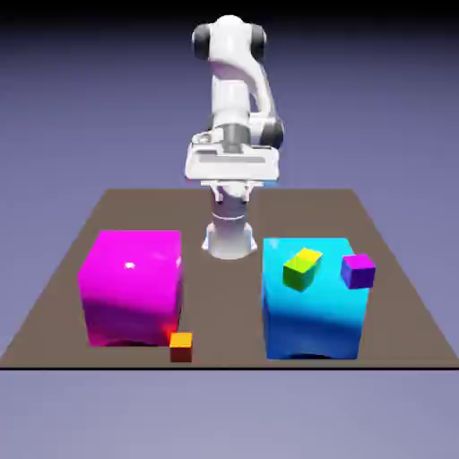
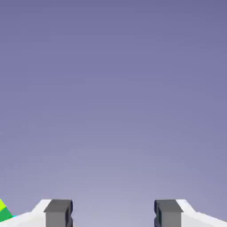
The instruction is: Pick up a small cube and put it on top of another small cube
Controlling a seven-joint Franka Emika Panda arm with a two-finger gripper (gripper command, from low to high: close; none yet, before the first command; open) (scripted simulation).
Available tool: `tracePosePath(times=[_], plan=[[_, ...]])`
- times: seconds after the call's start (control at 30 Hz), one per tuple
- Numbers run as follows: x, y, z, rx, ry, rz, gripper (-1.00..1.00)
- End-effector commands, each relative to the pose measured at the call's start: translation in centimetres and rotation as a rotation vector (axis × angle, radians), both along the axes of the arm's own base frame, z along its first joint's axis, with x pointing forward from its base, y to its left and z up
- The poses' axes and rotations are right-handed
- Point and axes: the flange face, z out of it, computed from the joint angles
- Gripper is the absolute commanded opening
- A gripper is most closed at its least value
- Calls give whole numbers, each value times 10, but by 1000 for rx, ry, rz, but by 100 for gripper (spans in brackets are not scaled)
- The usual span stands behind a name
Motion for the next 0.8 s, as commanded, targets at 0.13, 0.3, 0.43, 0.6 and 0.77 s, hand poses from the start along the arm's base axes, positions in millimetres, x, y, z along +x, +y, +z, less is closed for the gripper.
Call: tracePosePath(times=[0.13, 0.3, 0.43, 0.6, 0.77], plan=[[36, 3, -19, -193, 149, 196, 0], [70, 4, -45, -350, 300, 412, 0], [95, 4, -69, -449, 418, 598, 0], [123, 1, -102, -536, 558, 846, 0], [148, -3, -139, -583, 680, 1107, 0]])
